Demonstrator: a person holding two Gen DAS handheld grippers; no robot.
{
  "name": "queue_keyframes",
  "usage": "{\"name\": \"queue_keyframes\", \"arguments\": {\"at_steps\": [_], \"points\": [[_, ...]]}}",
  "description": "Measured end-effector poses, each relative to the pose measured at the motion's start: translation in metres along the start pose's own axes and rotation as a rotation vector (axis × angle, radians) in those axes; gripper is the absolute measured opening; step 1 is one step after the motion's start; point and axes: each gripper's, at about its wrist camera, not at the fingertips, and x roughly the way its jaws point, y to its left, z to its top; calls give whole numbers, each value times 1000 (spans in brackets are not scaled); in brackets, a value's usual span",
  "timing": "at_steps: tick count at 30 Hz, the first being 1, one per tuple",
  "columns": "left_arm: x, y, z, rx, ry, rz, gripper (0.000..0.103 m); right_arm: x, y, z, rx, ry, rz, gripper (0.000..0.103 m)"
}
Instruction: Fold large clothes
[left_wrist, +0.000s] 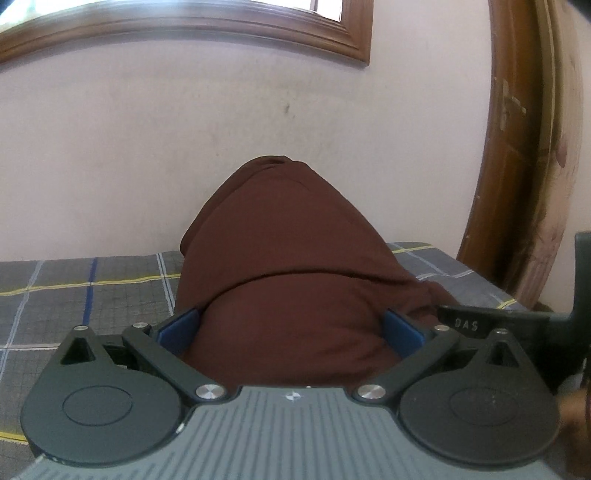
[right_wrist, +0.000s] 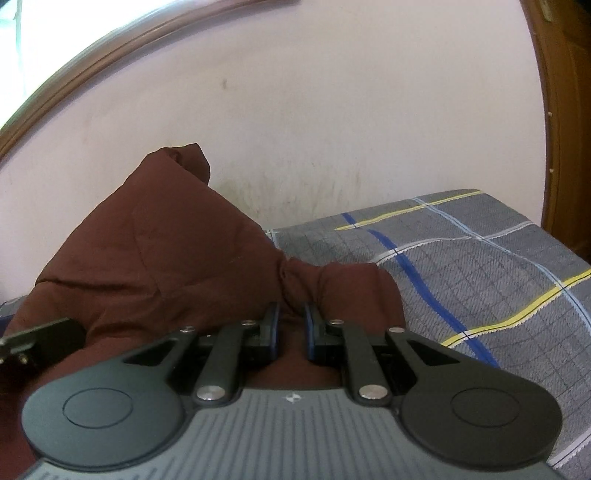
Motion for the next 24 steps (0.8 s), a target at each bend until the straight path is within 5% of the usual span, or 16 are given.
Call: {"name": "queue_keyframes", "arguments": {"at_steps": [24], "points": [[1, 2, -1, 6, 13, 1, 103, -1, 5, -1, -31, -16, -33, 13]]}}
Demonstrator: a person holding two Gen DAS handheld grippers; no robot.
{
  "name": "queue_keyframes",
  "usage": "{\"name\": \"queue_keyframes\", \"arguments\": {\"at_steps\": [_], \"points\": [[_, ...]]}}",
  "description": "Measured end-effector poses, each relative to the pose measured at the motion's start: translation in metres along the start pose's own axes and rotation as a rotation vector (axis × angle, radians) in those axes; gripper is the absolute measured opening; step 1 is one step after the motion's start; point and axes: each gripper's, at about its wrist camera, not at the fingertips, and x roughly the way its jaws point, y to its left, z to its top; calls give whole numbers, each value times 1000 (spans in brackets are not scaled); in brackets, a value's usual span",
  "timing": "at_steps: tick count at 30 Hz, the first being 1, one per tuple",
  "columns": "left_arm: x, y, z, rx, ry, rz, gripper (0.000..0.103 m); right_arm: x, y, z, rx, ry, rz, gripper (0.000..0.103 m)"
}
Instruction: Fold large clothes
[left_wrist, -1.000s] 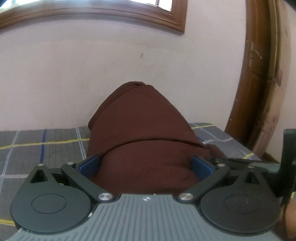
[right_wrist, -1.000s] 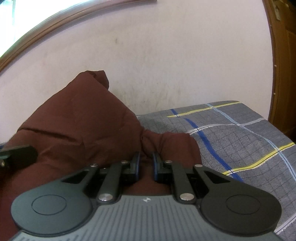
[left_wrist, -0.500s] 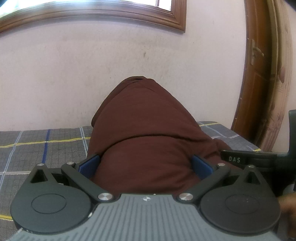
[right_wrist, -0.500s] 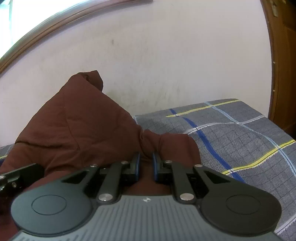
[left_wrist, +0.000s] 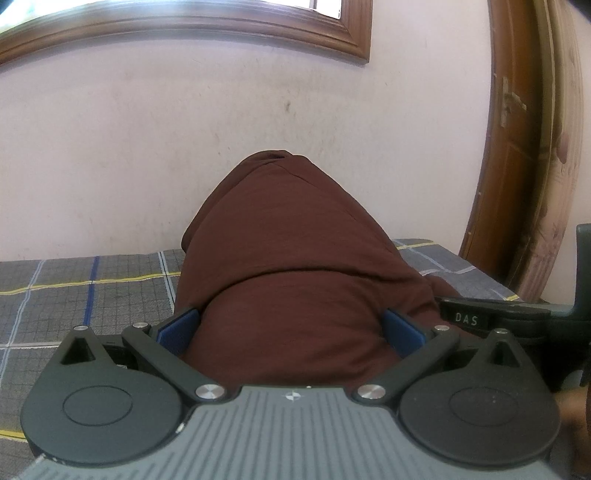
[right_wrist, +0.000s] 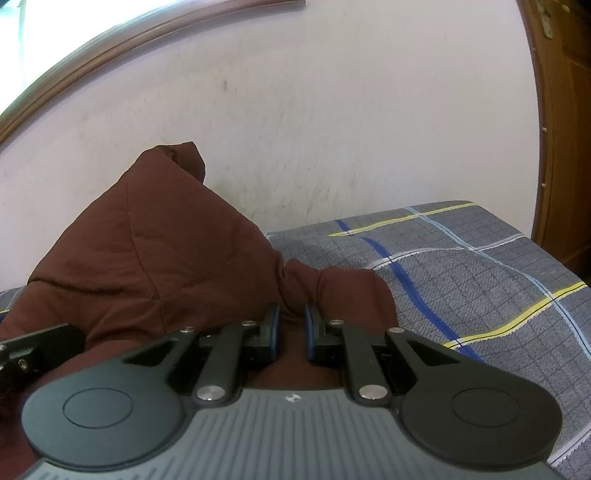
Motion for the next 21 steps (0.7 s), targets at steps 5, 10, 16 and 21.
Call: {"name": "queue_keyframes", "arguments": {"at_steps": [5, 10, 16, 21], "points": [[-2, 3, 15, 8, 59, -19, 103, 0, -1, 0, 6, 0, 4, 13], [-5, 5, 45, 33, 83, -35, 95, -1, -4, 0, 28, -5, 13, 13], [26, 2, 75, 53, 91, -11, 91, -1, -5, 0, 41, -14, 22, 13], [49, -7, 86, 63, 83, 19, 92, -2, -6, 0, 50, -20, 29, 13]]}}
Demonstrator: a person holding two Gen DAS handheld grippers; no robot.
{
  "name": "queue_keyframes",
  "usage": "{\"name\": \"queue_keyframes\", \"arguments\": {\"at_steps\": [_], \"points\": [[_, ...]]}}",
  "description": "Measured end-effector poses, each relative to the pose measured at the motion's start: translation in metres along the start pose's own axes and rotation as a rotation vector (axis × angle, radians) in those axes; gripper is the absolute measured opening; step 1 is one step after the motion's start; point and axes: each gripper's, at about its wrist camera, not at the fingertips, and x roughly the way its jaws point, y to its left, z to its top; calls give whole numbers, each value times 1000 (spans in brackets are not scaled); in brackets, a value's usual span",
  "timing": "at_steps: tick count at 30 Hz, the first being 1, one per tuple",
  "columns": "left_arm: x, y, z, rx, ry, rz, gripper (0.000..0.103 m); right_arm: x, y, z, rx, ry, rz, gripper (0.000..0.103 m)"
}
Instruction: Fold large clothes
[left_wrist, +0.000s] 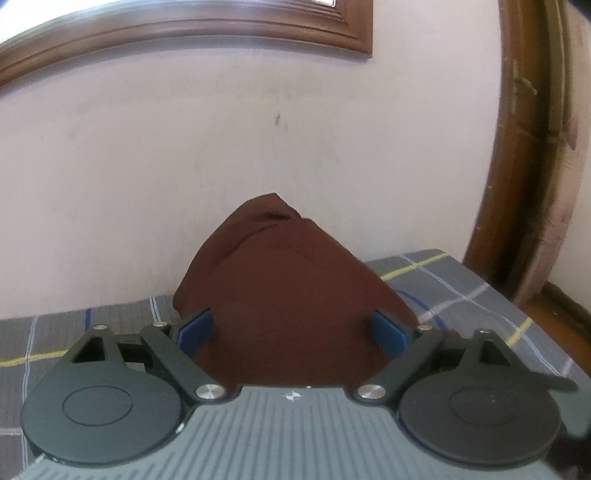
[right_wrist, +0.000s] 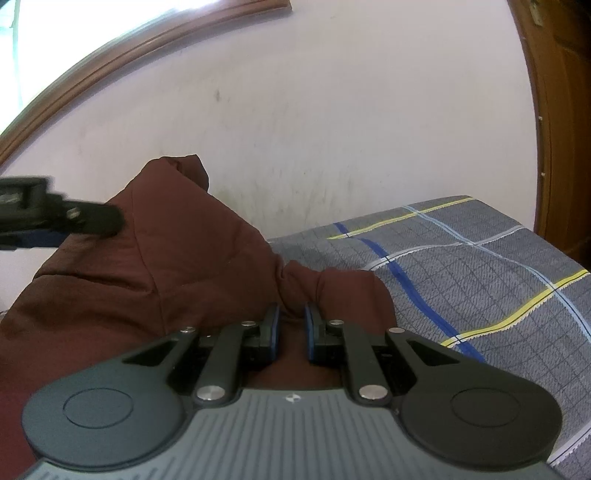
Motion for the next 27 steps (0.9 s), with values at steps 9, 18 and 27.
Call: {"name": "queue_keyframes", "arguments": {"at_steps": [9, 18, 27], "points": [[22, 1, -13, -23, 14, 8, 103, -2, 2, -1, 2, -9, 0, 13], [28, -5, -27, -15, -30, 36, 103, -4, 2, -2, 9, -15, -2, 13], [36, -1, -42, -37, -53, 31, 103, -6, 4, -4, 4, -27, -18, 13]]}}
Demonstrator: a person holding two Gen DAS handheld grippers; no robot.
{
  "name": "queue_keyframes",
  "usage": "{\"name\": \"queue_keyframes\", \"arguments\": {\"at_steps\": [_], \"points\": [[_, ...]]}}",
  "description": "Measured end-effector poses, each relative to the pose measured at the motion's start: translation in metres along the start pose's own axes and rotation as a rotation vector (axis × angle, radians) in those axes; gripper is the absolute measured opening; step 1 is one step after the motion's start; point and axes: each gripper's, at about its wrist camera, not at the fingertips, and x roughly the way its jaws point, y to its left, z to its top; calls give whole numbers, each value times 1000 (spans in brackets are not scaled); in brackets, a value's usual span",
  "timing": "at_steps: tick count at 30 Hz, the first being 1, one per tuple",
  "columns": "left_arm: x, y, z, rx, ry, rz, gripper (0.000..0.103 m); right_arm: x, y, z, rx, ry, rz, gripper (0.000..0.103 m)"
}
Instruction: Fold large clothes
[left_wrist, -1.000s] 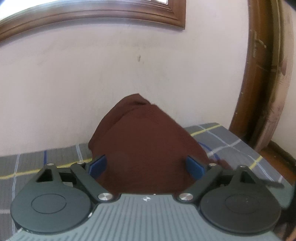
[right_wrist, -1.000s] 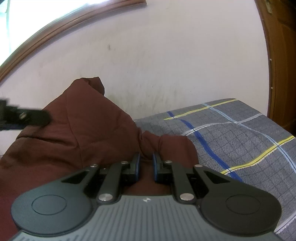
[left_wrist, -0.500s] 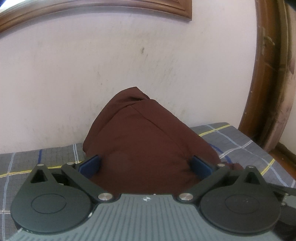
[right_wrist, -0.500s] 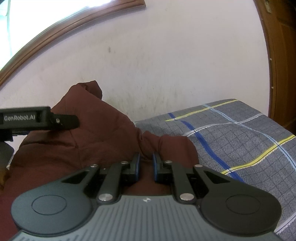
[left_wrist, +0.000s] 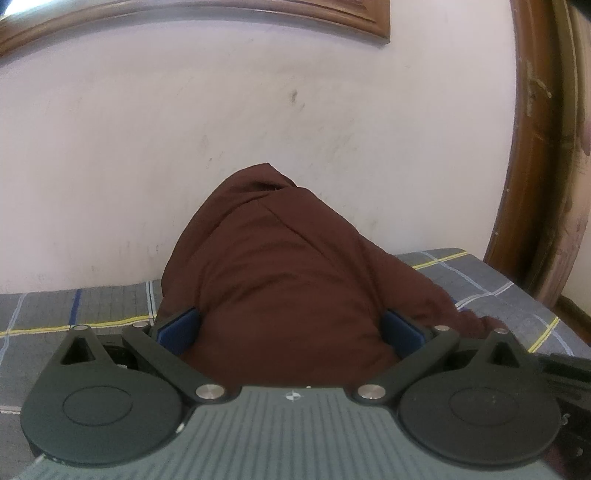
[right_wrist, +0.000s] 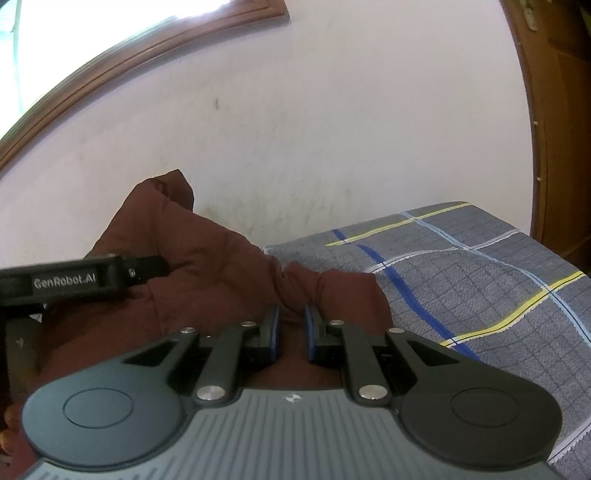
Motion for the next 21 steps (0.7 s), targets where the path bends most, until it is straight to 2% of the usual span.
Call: {"name": "queue_keyframes", "arguments": {"at_steps": [4, 6, 7, 8, 11, 13, 17, 21], "points": [[-1, 2, 2, 0, -2, 1, 103, -4, -2, 2, 18, -5, 9, 14], [-4, 4, 5, -1, 1, -3, 103, -17, -5, 5, 43, -30, 17, 26], [-7, 6, 7, -9, -2, -7, 103, -26, -8, 7, 57, -47, 22, 57], [-9, 8, 8, -15, -3, -8, 103, -40, -13, 9, 83, -70, 28, 103], [-18, 12, 14, -16, 1, -19, 103, -80, -36, 13, 193, -133, 74, 103], [-28, 15, 17, 1, -13, -27, 103, -106, -54, 14, 241, -134, 100, 103], [-47, 24, 23, -2, -12, -77, 103, -136, -74, 7, 249, -76, 151, 103], [-67, 49, 24, -83, 9, -128, 103, -134, -69, -3, 199, 18, 198, 103]]}}
